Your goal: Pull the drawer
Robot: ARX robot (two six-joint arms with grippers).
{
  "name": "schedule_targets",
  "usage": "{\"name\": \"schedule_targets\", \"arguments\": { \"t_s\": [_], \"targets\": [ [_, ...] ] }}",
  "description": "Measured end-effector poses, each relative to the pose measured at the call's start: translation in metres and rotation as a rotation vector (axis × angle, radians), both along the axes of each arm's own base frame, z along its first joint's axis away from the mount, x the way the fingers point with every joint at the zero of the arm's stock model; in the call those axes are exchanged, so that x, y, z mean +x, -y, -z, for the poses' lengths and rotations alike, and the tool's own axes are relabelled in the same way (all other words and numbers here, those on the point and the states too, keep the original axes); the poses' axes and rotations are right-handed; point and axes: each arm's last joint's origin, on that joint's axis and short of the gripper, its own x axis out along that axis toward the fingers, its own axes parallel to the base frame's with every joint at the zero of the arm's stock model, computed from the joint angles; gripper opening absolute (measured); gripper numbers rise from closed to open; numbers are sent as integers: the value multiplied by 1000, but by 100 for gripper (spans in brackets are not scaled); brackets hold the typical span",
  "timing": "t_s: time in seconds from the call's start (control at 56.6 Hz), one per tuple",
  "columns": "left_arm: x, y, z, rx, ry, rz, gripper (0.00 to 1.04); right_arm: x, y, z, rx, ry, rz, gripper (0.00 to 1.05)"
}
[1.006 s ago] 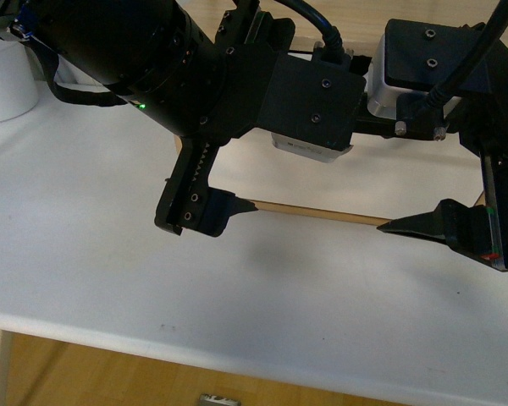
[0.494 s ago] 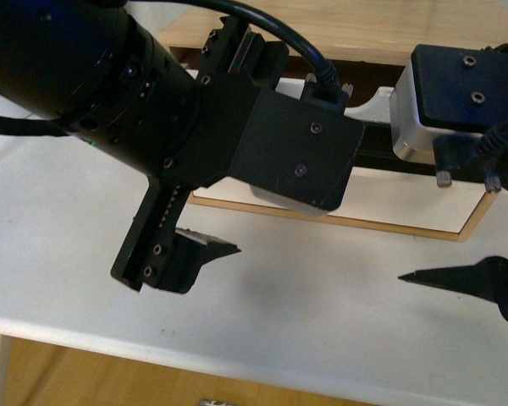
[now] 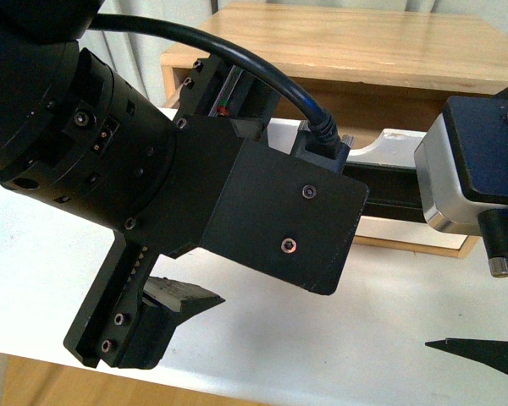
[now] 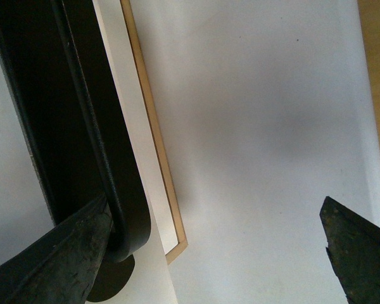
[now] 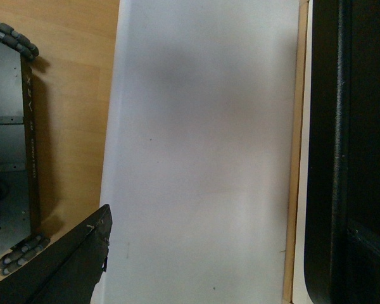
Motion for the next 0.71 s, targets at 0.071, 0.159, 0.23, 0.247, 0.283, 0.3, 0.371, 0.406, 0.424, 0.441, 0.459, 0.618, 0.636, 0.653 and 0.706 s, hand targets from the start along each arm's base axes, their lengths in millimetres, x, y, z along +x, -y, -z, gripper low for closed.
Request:
{"name": "schedule_targets", "arguments": {
  "t_s": [0.071, 0.159, 0.23, 0.247, 0.283, 0.3, 0.371, 0.406, 0.424, 0.441, 0.459, 0.618, 0.636, 0.653, 0.706],
  "targets": [
    [0, 0, -1, -5, 8, -2, 99, 0, 0, -1, 5, 6, 2, 96],
    [4, 2, -5, -41, 42, -6, 99, 1, 1, -2, 26, 7, 8, 96],
    [6, 2, -7, -55, 52, -15, 99, 2, 2, -4, 36, 10, 16, 96],
    [6, 2, -8, -58, 53, -18, 99, 2, 2, -6, 38, 14, 19, 96],
    [8, 1, -11, -66, 58, -25, 99, 3, 4, -10, 46, 23, 25, 96],
    [9, 1, -11, -68, 58, -26, 99, 4, 4, -11, 49, 26, 25, 96],
    [9, 0, -15, -74, 61, -33, 99, 5, 7, -19, 63, 40, 36, 96],
    [9, -1, -17, -78, 64, -37, 99, 4, 9, -23, 70, 46, 41, 96],
    [9, -2, -19, -82, 66, -41, 99, 4, 10, -24, 72, 47, 43, 96],
    [9, -2, -20, -83, 67, -43, 99, 4, 10, -25, 75, 49, 45, 96],
    [9, -2, -22, -85, 69, -45, 99, 4, 12, -28, 80, 54, 48, 96],
    [3, -11, -46, -129, 122, -72, 99, 0, 23, -45, 115, 94, 84, 96],
    [2, -13, -49, -138, 129, -77, 99, -1, 25, -47, 120, 101, 89, 96],
    [1, -14, -53, -147, 137, -82, 99, -2, 28, -50, 127, 113, 101, 96],
    [-2, -17, -60, -177, 151, -93, 99, -3, 32, -56, 141, 137, 116, 96]
  ]
}}
